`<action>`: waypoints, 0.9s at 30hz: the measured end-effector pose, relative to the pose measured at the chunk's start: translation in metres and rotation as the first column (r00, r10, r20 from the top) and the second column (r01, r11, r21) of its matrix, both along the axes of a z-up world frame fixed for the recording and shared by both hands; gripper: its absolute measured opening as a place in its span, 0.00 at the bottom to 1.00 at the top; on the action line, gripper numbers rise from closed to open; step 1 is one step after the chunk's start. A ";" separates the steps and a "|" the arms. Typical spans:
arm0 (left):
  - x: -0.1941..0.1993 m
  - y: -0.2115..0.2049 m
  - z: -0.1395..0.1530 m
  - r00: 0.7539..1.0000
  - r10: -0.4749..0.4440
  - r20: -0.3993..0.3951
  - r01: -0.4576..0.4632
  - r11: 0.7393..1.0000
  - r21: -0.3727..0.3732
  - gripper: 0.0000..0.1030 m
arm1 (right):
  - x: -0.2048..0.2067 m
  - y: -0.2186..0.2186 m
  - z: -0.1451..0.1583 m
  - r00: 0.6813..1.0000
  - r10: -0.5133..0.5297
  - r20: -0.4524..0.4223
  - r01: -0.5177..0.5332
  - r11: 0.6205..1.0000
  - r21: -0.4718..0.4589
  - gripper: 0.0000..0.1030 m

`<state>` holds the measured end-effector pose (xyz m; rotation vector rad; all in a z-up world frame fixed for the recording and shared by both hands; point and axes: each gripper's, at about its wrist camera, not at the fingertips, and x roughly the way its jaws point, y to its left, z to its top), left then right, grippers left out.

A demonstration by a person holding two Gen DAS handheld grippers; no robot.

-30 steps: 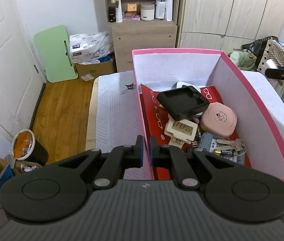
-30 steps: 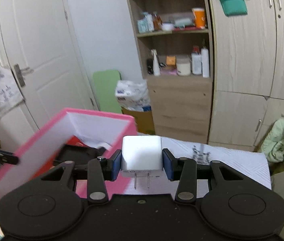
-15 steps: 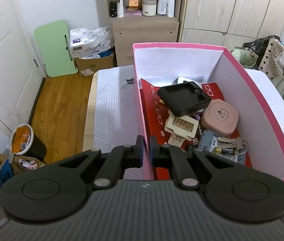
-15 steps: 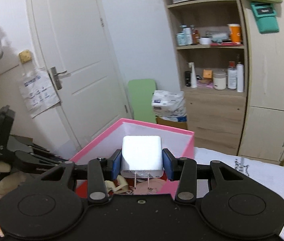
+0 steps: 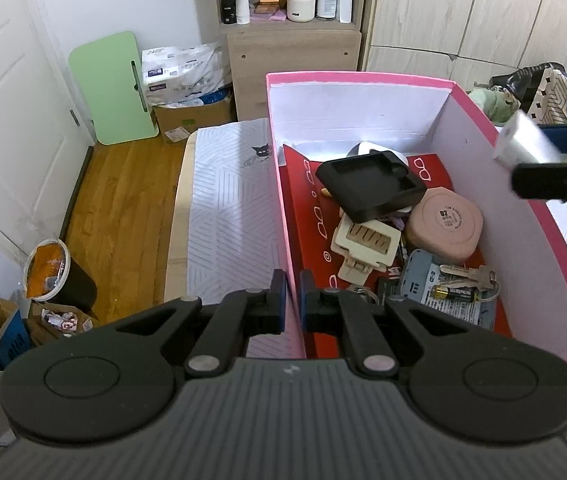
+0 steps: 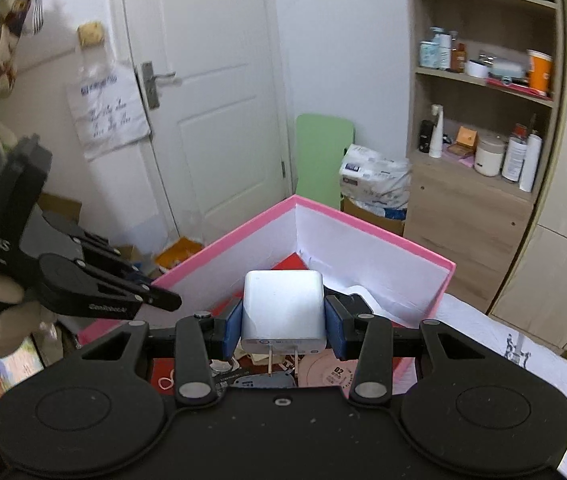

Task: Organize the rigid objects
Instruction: 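Carry the white charger into the pink box and release it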

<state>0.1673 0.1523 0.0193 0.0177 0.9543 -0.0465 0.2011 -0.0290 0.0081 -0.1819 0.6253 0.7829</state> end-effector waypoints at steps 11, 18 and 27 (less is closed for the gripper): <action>0.001 0.001 0.000 1.000 0.010 -0.001 -0.010 1.000 -0.014 0.06 | 0.015 0.029 -0.023 0.991 0.105 -0.078 -0.110 0.991 -0.073 0.47; 0.000 0.002 -0.001 1.000 0.011 0.005 -0.011 1.000 -0.019 0.06 | 0.026 0.039 -0.032 0.953 0.178 -0.245 -0.191 0.981 -0.029 0.47; 0.000 0.008 -0.002 1.000 0.019 0.018 -0.018 0.998 -0.065 0.07 | 0.047 0.044 -0.045 0.895 0.166 -0.414 -0.188 0.982 -0.011 0.47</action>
